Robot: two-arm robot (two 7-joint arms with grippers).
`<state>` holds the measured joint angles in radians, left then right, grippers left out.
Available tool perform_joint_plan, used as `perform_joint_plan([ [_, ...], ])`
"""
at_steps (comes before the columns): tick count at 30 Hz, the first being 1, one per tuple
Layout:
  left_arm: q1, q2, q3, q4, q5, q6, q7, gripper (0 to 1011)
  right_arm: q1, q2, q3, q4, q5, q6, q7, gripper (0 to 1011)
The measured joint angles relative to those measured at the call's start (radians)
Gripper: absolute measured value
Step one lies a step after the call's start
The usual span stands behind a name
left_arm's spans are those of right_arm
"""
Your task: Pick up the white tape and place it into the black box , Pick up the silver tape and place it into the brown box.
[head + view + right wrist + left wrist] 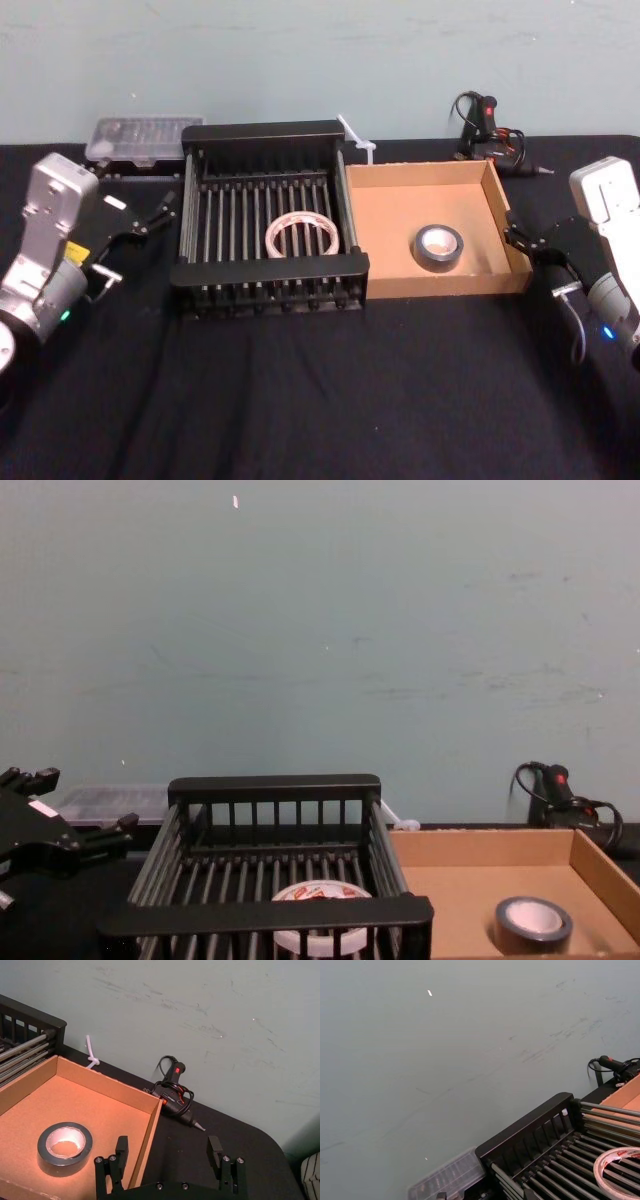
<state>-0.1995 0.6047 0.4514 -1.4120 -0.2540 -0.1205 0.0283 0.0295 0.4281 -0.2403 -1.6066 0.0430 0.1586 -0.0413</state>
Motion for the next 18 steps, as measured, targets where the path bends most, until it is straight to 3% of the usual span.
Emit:
perform_joint_plan([
  [18, 0.000, 0.000, 0.000, 0.000, 0.000, 0.000, 0.000, 1001, 0.001, 0.001, -0.002, -0.002, 0.000, 0.003, -0.003, 1002],
])
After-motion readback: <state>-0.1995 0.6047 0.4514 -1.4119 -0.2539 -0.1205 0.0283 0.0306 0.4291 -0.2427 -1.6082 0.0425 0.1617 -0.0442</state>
